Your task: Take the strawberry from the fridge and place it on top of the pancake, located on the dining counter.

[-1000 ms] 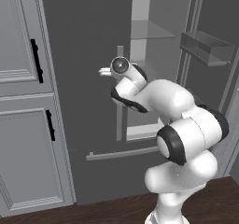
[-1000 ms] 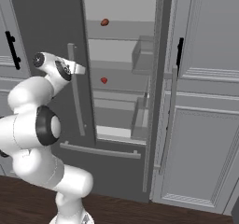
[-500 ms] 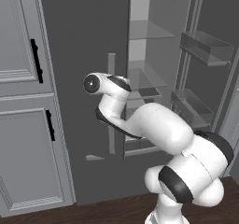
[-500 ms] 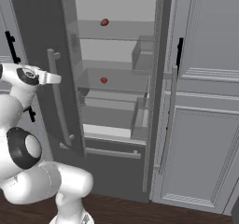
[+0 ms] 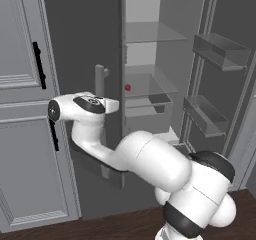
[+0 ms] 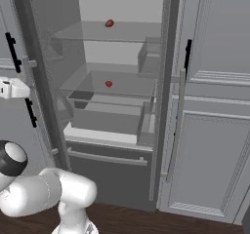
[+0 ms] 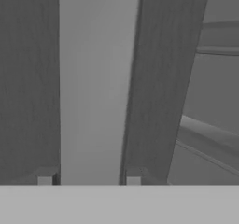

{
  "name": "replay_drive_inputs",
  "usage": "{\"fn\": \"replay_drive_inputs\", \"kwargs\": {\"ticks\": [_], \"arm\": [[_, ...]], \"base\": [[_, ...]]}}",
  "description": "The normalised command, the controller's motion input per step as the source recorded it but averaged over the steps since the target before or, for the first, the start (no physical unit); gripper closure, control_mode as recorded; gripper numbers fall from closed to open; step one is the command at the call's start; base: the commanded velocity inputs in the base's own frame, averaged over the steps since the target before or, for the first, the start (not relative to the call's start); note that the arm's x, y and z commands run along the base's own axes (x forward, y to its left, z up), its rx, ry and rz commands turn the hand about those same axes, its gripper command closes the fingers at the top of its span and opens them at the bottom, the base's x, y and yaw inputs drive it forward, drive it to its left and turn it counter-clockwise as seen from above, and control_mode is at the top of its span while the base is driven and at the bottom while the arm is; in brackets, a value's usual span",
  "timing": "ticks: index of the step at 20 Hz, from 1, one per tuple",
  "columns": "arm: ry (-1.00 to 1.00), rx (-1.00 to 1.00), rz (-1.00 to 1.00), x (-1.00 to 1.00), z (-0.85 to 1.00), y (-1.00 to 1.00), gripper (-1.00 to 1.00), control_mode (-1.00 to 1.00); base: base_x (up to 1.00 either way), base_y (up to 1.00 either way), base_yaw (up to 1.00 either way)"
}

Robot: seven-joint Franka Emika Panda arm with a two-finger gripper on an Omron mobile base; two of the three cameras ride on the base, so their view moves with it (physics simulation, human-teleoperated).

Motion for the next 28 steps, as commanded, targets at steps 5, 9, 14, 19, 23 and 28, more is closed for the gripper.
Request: {"fn": "replay_drive_inputs", "kwargs": {"ticks": [5,9,14,19,23,28], "arm": [[-0.01,-0.01,-0.30,-0.39,0.00,0.83,1.00,-1.00],[-0.07,0.00,-0.27,-0.38,-0.02,0.79,-1.00,-1.00],[-0.07,0.00,-0.13,-0.24,-0.04,0.30,-1.00,-1.00],[0.00,0.00,0.00,-0.07,0.00,0.08,-1.00,-1.00],[0.00,0.03,-0.04,-0.49,0.00,-0.02,-1.00,-1.00],[-0.01,0.05,-0.02,-0.14,0.00,0.08,-1.00,-1.00]], "base": [[0.00,0.00,0.00],[0.00,0.00,0.00],[0.00,0.00,0.00],[0.00,0.00,0.00],[0.00,0.00,0.00],[0.00,0.00,0.00]]}}
